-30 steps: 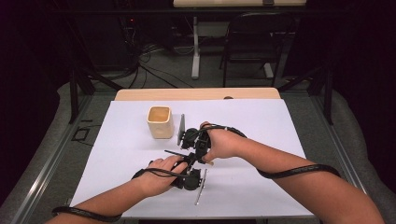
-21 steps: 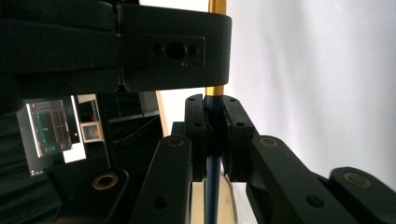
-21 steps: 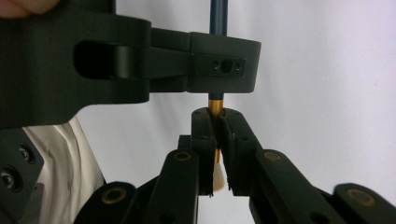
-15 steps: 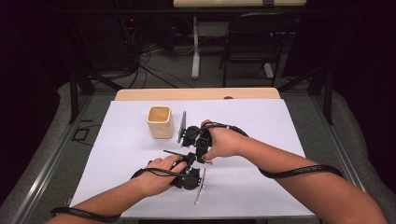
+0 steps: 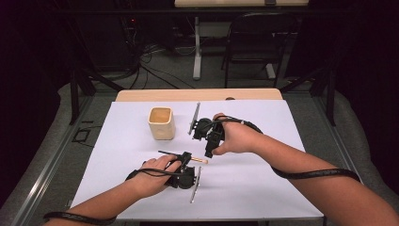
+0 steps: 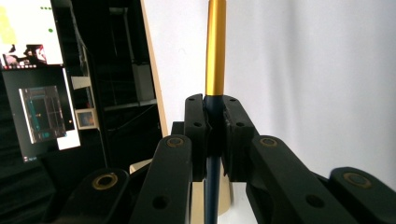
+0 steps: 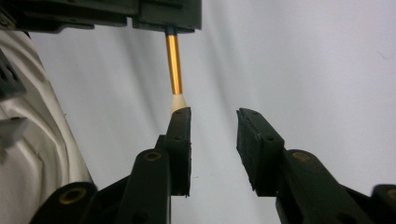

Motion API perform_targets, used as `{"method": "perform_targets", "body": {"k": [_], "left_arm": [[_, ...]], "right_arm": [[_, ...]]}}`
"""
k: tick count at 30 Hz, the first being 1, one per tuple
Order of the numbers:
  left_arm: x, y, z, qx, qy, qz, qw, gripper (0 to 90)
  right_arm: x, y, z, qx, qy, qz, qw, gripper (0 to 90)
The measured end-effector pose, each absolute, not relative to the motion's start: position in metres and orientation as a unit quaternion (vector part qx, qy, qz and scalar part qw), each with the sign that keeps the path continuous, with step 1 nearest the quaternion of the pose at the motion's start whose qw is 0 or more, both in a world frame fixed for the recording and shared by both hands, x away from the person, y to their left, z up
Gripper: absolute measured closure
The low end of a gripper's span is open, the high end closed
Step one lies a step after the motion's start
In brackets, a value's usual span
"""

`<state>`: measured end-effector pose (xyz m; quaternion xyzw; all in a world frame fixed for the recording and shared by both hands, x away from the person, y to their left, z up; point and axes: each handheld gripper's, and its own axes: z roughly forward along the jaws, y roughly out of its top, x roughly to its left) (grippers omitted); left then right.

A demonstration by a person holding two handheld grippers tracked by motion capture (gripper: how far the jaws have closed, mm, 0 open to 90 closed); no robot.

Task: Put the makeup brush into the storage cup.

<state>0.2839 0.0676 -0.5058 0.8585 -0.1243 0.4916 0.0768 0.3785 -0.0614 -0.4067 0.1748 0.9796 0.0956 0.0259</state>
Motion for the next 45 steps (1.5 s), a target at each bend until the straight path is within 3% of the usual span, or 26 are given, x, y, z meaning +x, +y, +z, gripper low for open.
{"method": "perform_targets", "body": {"k": [15,26,45], "left_arm": [[0.288,0.077,-0.497,0.871,-0.106,0.472,0.081,82.6],[0.293,0.086,-0.487,0.886,-0.032,0.433,0.161,82.6],[0.308,0.11,-0.478,0.889,0.09,0.364,0.261,82.6]], "right_arm": [[0.384,-0.085,-0.407,0.195,0.972,0.121,0.049,55.9],[0.379,-0.095,-0.403,0.195,0.964,0.167,0.063,51.1],[0.372,-0.11,-0.408,0.226,0.937,0.246,0.103,50.9]]}}
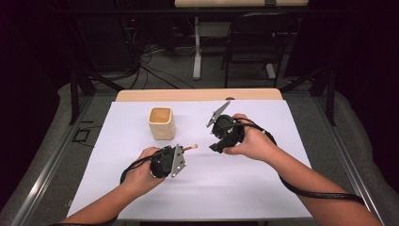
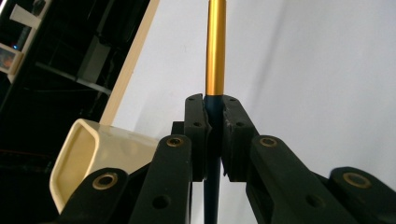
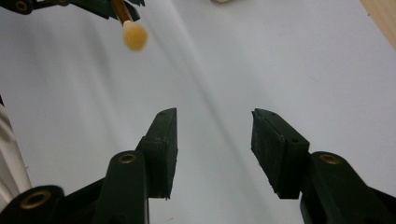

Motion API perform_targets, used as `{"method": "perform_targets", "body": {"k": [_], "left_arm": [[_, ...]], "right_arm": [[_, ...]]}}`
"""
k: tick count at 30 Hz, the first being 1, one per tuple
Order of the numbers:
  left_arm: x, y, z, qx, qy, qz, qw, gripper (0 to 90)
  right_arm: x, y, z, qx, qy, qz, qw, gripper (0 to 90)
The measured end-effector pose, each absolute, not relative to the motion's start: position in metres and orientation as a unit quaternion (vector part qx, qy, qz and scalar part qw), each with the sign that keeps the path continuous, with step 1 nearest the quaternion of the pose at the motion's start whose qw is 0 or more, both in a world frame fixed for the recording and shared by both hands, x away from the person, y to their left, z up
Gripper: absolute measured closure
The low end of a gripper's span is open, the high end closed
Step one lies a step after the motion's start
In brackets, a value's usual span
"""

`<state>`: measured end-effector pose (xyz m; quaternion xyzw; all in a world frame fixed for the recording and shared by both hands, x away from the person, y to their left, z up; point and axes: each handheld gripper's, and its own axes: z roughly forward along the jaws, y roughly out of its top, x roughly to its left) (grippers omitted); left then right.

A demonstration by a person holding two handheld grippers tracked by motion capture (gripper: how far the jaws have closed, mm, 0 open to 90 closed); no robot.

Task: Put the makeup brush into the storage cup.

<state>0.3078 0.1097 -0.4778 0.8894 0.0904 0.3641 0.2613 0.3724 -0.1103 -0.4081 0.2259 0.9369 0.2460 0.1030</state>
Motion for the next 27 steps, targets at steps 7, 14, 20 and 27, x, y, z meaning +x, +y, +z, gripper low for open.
{"method": "perform_targets", "body": {"k": [7,14,20,27], "left_arm": [[0.309,0.113,-0.476,0.889,0.103,0.354,0.271,82.6],[0.314,0.117,-0.477,0.879,0.157,0.305,0.332,82.6],[0.321,0.123,-0.479,0.864,0.197,0.274,0.372,82.6],[0.324,0.126,-0.482,0.845,0.23,0.243,0.418,82.7]], "right_arm": [[0.374,-0.115,-0.409,0.24,0.928,0.266,0.097,53.0],[0.376,-0.127,-0.423,0.271,0.908,0.306,0.094,56.1],[0.375,-0.129,-0.437,0.273,0.907,0.308,0.093,57.3],[0.369,-0.127,-0.444,0.266,0.901,0.326,0.106,58.7]]}}
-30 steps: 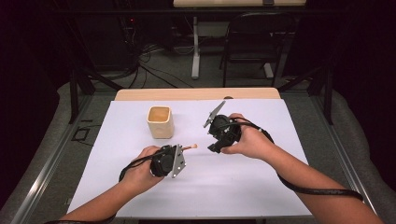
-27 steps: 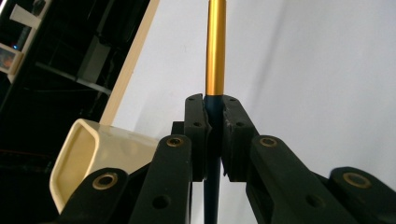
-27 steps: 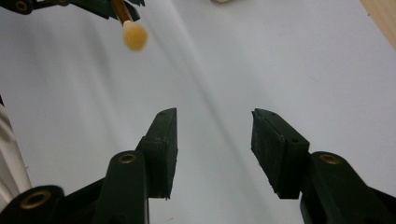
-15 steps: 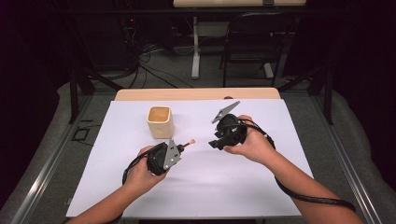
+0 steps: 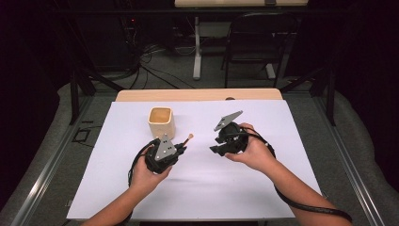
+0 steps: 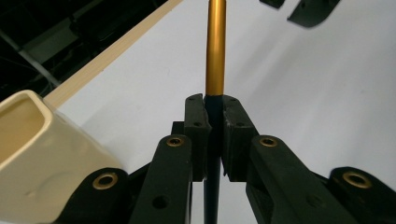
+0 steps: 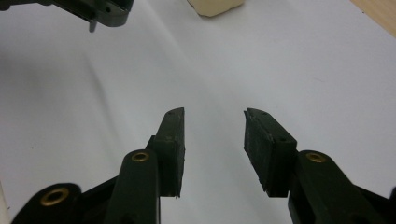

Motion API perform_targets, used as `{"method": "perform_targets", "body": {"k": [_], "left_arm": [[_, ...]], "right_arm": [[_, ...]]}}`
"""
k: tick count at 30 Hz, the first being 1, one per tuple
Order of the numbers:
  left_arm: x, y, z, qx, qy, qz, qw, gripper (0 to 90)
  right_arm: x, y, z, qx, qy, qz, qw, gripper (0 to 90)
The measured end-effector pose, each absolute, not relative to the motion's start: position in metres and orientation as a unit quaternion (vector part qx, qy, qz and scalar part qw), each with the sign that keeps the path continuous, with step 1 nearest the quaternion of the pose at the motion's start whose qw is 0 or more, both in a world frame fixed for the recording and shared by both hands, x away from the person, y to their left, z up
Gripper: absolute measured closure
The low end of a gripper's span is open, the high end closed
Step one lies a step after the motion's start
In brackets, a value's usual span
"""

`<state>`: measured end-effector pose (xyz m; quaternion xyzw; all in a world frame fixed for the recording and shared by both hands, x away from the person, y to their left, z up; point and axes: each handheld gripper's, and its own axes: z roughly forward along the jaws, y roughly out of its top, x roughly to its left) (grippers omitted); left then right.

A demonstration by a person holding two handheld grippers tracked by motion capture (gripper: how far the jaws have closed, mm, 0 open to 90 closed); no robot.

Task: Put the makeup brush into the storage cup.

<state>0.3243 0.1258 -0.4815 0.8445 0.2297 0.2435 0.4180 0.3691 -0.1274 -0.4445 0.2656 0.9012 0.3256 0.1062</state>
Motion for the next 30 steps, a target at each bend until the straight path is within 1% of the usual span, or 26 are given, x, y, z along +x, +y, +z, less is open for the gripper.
{"method": "perform_targets", "body": {"k": [1,6,9,13,18,22,24,30], "left_arm": [[0.326,0.127,-0.482,0.834,0.245,0.23,0.438,82.7],[0.33,0.129,-0.482,0.817,0.264,0.215,0.465,82.6],[0.332,0.132,-0.48,0.799,0.282,0.201,0.492,82.6],[0.335,0.136,-0.481,0.787,0.294,0.195,0.506,82.7],[0.339,0.141,-0.481,0.772,0.312,0.179,0.524,82.6],[0.341,0.143,-0.481,0.763,0.321,0.169,0.535,82.6],[0.342,0.144,-0.48,0.752,0.331,0.157,0.547,82.7],[0.344,0.145,-0.48,0.741,0.347,0.142,0.557,82.6]], "right_arm": [[0.368,-0.127,-0.445,0.265,0.9,0.33,0.109,59.5],[0.366,-0.123,-0.448,0.257,0.898,0.337,0.113,61.4],[0.366,-0.121,-0.449,0.26,0.891,0.356,0.109,63.5],[0.366,-0.119,-0.451,0.263,0.887,0.367,0.098,64.8],[0.367,-0.117,-0.454,0.27,0.883,0.375,0.082,69.0],[0.37,-0.117,-0.455,0.275,0.877,0.387,0.075,69.7],[0.374,-0.118,-0.458,0.287,0.87,0.394,0.076,72.9],[0.38,-0.12,-0.458,0.314,0.843,0.433,0.057,72.9]]}}
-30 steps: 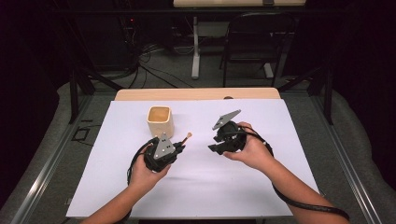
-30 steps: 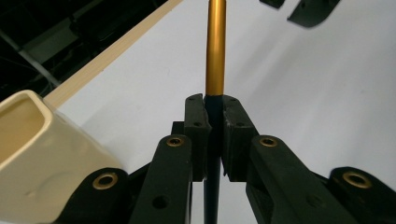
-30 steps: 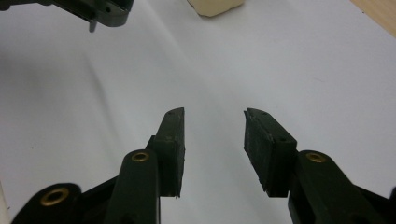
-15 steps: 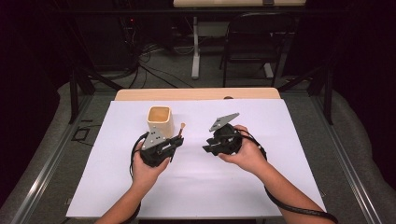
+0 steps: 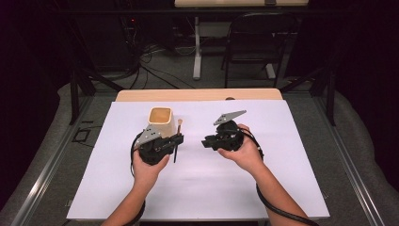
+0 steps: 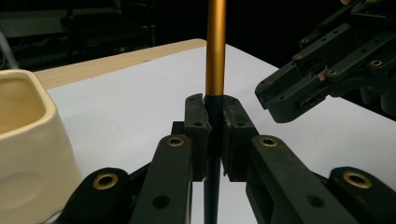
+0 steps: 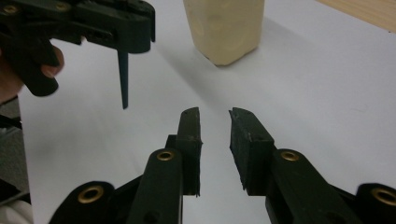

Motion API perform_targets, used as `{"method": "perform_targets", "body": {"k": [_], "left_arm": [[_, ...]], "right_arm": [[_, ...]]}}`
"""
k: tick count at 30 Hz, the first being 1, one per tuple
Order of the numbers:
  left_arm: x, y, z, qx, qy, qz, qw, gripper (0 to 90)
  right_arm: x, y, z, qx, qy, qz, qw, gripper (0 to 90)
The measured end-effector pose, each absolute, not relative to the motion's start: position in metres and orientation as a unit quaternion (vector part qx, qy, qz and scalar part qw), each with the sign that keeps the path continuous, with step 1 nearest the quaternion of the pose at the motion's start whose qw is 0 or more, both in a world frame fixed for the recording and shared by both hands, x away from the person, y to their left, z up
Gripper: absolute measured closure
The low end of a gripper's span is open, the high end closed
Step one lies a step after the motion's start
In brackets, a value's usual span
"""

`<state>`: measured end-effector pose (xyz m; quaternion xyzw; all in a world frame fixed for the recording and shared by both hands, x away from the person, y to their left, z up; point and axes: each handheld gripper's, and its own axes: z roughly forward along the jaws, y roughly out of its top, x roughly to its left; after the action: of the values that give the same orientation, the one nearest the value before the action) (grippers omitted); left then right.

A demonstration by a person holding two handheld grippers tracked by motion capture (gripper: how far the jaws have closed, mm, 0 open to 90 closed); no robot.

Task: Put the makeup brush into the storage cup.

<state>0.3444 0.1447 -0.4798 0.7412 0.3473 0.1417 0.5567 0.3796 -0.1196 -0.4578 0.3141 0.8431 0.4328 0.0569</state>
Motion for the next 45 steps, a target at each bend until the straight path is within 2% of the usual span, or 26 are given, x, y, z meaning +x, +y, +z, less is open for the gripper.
{"method": "perform_targets", "body": {"k": [17,23,37,45], "left_arm": [[0.343,0.147,-0.483,0.724,0.358,0.128,0.576,82.7],[0.344,0.151,-0.488,0.711,0.368,0.11,0.589,82.7],[0.343,0.153,-0.496,0.687,0.374,0.079,0.618,82.7],[0.341,0.15,-0.502,0.671,0.374,0.065,0.636,82.7]], "right_arm": [[0.373,-0.121,-0.468,0.321,0.813,0.481,0.067,65.0],[0.37,-0.12,-0.475,0.327,0.804,0.494,0.049,65.4],[0.358,-0.106,-0.486,0.311,0.791,0.527,0.009,73.7],[0.356,-0.099,-0.494,0.319,0.782,0.535,-0.02,73.2]]}}
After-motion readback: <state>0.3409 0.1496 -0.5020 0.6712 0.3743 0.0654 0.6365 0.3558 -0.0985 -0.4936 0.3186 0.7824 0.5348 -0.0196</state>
